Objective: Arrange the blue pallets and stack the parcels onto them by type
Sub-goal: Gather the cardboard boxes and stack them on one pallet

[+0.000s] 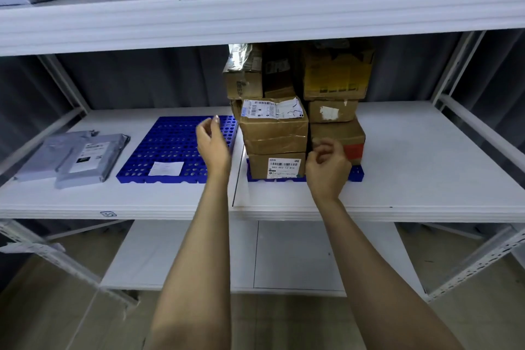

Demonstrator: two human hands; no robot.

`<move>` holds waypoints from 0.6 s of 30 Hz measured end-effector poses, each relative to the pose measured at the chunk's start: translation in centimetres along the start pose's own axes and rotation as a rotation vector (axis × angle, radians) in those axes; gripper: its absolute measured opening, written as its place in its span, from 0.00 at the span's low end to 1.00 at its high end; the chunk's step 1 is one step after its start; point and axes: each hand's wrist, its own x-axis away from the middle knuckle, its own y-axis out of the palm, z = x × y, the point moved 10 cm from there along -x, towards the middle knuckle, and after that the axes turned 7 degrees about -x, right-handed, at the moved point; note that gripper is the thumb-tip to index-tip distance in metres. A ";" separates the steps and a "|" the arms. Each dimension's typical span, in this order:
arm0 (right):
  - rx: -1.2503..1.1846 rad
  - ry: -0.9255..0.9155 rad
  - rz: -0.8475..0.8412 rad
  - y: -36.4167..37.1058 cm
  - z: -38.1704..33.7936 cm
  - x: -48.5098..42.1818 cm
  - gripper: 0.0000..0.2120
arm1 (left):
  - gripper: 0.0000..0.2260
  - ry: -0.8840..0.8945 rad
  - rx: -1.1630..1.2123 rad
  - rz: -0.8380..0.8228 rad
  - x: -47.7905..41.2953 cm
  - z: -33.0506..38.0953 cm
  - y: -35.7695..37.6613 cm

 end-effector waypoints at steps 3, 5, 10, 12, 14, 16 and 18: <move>0.006 -0.080 0.118 -0.9 -2.2 -0.7 0.09 | 0.17 -0.085 0.066 -0.108 -3.9 1.9 1.7; -0.007 -0.125 0.155 -1.0 -3.7 -1.0 0.08 | 0.17 -0.131 0.075 -0.191 -6.2 3.2 3.0; -0.038 -0.228 0.239 -1.0 -6.8 -2.4 0.08 | 0.28 -0.110 -0.023 -0.457 -8.3 5.0 7.1; -0.045 -0.245 0.263 -0.7 -7.2 -3.0 0.09 | 0.22 -0.118 -0.032 -0.539 -8.5 4.9 8.5; -0.044 -0.243 0.293 -0.7 -7.2 -3.5 0.12 | 0.21 -0.161 -0.018 -0.608 -8.7 4.1 9.6; -0.036 -0.234 0.336 -1.3 -6.9 -4.1 0.15 | 0.20 -0.206 -0.008 -0.642 -8.8 3.4 10.0; -0.048 -0.231 0.380 -2.1 -6.5 -5.1 0.16 | 0.20 -0.231 -0.006 -0.643 -9.4 2.8 10.4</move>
